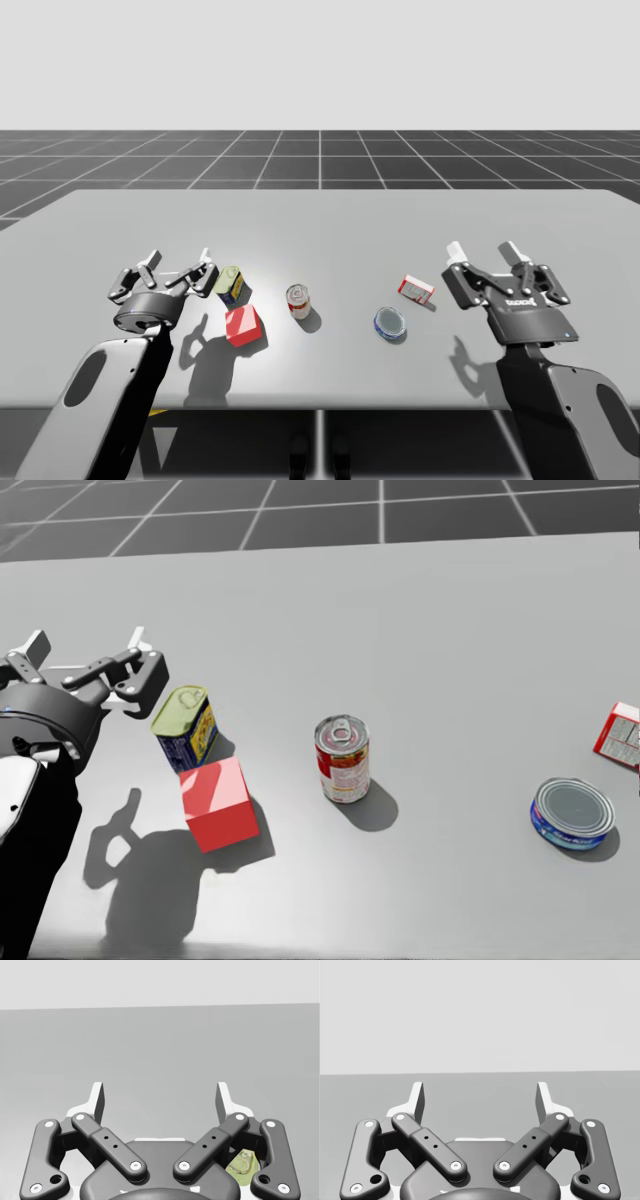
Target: Find the red cube and pick it up.
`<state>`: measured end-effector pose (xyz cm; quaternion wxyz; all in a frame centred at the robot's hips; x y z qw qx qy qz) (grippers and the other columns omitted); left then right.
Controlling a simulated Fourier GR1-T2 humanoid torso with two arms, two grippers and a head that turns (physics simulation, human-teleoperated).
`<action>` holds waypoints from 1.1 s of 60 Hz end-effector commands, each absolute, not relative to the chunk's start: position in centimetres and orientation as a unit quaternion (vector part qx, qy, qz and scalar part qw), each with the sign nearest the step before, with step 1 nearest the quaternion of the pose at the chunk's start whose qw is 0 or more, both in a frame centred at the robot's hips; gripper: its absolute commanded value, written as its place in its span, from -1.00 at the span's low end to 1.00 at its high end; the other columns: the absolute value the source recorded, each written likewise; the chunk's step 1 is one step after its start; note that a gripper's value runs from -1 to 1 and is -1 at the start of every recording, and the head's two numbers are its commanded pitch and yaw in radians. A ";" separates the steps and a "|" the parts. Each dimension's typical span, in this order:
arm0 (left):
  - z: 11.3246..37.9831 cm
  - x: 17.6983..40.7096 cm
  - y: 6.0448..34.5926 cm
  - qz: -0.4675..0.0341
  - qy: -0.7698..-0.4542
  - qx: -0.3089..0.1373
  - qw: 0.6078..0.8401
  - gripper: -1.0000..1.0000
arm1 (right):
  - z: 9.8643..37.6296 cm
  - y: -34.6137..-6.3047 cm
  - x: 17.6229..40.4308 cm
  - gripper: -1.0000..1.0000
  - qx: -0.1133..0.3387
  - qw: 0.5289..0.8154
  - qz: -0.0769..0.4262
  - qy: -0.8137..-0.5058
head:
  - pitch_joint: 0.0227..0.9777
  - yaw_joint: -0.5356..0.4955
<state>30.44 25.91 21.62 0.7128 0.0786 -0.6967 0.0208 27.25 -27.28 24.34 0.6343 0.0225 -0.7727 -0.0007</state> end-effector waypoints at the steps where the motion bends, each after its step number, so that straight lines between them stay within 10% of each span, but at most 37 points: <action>1: 21.6 30.5 25.9 0.019 -0.696 0.081 0.713 -1.00 | 24.2 -27.0 27.2 -1.00 0.028 0.639 0.003 -0.769 | 0.70 0.39; 30: 22.3 29.8 24.8 0.020 -0.698 0.034 0.715 -1.00 | 24.0 -26.7 27.1 -1.00 0.037 0.645 0.006 -0.763 | 0.89 0.69; 52: 25.0 23.7 24.6 -0.097 -0.666 -0.089 0.735 -1.00 | 24.0 -26.9 27.0 -1.00 0.040 0.646 0.003 -0.762 | 0.85 0.67; 66: 23.4 20.7 26.3 -0.107 -0.644 -0.084 0.753 -1.00 | 24.1 -27.1 27.0 -1.00 0.039 0.644 0.001 -0.764 | 0.84 0.69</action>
